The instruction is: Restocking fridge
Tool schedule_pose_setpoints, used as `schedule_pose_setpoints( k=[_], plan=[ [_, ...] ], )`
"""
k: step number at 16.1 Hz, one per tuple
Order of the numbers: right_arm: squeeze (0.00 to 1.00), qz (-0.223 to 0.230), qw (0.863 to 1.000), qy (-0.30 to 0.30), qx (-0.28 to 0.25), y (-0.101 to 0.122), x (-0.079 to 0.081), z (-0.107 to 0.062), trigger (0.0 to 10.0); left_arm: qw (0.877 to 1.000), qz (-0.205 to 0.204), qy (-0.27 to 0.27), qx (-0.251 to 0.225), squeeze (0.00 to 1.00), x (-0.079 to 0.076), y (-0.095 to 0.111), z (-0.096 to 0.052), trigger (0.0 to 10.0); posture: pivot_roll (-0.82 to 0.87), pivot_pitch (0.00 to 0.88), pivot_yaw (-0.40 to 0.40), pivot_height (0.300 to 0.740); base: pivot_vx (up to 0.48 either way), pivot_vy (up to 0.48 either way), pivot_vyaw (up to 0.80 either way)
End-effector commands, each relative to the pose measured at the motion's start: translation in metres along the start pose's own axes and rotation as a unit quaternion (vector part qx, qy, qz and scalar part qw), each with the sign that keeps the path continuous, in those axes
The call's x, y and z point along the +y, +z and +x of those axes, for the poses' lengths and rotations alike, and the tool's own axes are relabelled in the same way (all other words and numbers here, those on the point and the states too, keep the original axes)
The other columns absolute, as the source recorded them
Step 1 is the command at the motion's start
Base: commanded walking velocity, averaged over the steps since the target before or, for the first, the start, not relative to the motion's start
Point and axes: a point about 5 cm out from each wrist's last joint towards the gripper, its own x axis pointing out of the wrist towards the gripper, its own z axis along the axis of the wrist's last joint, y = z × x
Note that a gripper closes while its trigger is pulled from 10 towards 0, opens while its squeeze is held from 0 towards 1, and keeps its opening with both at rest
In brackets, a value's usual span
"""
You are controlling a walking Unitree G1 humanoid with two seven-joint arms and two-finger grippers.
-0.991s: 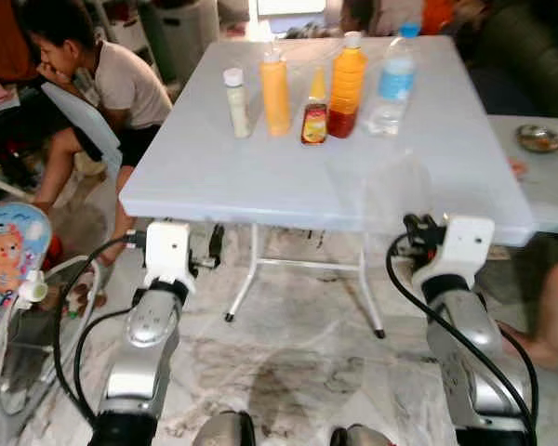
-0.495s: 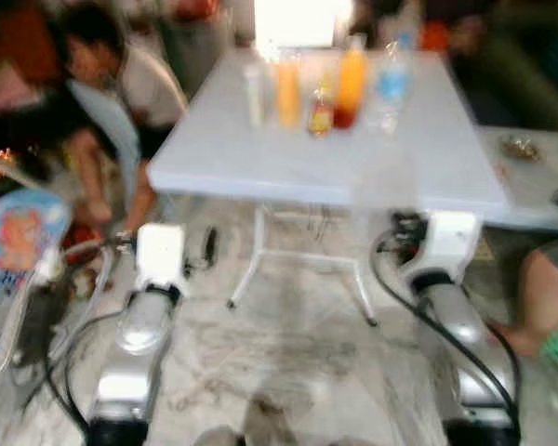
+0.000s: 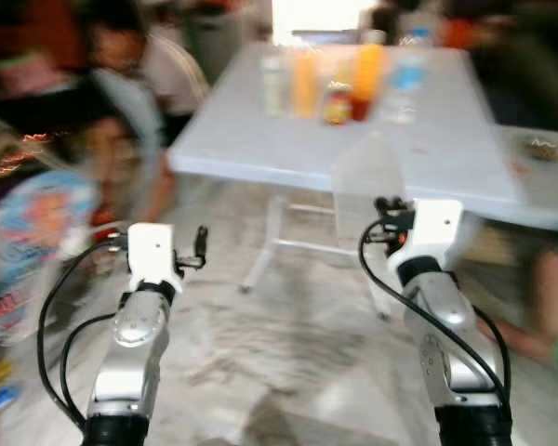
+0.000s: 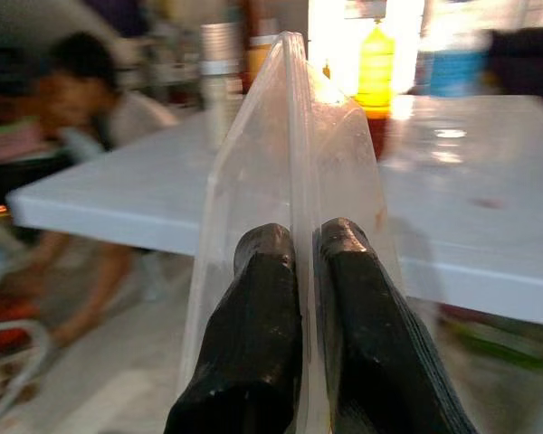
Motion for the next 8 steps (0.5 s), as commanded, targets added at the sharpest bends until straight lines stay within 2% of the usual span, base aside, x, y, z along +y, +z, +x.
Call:
schedule_pose_setpoints(
  k=[1, 8],
  plan=[
    [0.0, -0.004, 1.0, 0.004, -0.009, 0.0032, 0.0009, 0.0, 10.0, 0.999, 0.012, -0.029, -0.005, 0.0, -0.0064, 0.0022, -0.0022, 10.0, -0.07, 0.009, 0.057, 0.74, 0.0, 0.0, 0.8],
    [0.0, 0.005, 1.0, 0.008, -0.005, 0.0019, -0.0004, 0.001, 10.0, 1.0, 0.02, -0.011, -0.015, 0.0, -0.0017, 0.0037, -0.001, 10.0, -0.06, 0.01, 0.055, 0.74, 0.0, 0.0, 0.8]
  ],
)
